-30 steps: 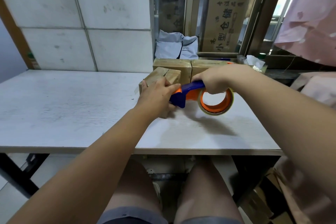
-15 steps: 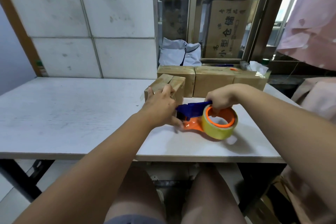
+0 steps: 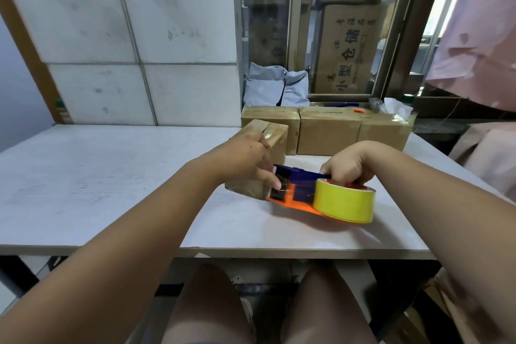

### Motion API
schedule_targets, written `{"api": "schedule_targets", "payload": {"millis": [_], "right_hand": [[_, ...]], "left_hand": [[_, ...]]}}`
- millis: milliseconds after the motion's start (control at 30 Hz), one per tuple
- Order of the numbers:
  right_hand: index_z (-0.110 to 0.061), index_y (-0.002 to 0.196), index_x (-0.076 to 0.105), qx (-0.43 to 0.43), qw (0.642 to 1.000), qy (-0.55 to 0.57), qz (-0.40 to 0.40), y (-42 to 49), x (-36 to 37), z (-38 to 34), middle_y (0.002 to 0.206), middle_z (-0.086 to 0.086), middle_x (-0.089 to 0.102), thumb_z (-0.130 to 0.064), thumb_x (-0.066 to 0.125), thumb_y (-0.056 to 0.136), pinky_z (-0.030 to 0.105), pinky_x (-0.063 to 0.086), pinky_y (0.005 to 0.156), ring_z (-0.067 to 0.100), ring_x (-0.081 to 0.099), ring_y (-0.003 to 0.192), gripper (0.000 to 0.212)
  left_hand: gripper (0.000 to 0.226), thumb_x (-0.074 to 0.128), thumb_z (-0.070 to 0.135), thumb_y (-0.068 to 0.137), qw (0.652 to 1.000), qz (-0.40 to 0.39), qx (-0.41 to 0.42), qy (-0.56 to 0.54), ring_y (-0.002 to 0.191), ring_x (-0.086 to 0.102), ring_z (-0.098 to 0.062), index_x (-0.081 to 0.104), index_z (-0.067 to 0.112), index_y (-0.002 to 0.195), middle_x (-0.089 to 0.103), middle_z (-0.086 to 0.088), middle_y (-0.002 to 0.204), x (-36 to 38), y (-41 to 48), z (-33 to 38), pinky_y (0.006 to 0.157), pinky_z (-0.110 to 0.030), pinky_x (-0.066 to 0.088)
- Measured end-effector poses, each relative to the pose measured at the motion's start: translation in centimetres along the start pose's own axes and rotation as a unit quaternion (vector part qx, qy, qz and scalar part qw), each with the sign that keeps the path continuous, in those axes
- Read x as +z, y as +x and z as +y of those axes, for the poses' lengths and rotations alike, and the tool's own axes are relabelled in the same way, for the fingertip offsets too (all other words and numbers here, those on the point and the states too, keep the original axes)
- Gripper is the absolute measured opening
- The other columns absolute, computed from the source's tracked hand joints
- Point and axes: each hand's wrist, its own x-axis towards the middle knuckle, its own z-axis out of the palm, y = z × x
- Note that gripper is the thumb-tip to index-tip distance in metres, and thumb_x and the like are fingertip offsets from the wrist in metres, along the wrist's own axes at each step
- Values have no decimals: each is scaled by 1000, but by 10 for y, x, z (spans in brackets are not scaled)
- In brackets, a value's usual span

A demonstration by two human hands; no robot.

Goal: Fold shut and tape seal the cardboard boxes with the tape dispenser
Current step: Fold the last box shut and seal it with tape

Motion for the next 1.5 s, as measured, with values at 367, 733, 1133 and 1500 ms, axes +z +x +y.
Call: {"api": "schedule_targets", "payload": {"millis": [367, 733, 1133, 1500], "right_hand": [[-7, 93, 58, -21, 986, 151, 71, 4, 5, 17, 72, 7, 66, -4, 57, 60, 27, 52, 56, 20, 65, 63, 33], [-7, 91, 61, -21, 992, 98, 70, 1, -1, 19, 78, 9, 67, 3, 60, 69, 28, 52, 62, 21, 65, 67, 24], [-1, 123, 58, -101, 979, 127, -126, -4, 12, 14, 90, 9, 71, -7, 56, 81, 30, 56, 64, 19, 70, 75, 43], [-16, 108, 73, -182, 936, 191, -234, -8, 13, 12, 99, 8, 71, -3, 35, 100, 39, 57, 78, 23, 69, 91, 40]], "left_hand": [[35, 77, 32, 77, 988, 58, -85, -116, 91, 49, -12, 59, 4, 66, 65, -13, 103, 0, 7, 1, 84, -41, 48], [39, 77, 36, 75, 987, 79, -84, -111, 97, 45, -1, 56, 7, 61, 59, 1, 103, 7, 3, 5, 76, -17, 40], [53, 73, 48, 73, 992, -11, -49, -119, 95, 39, 21, 57, -2, 66, 60, -1, 122, -6, -3, -2, 70, -10, 33], [68, 40, 85, 67, 985, -47, -30, -165, 75, 56, -14, 67, 23, 68, 61, 1, 77, -32, 1, 0, 70, -28, 43]]}}
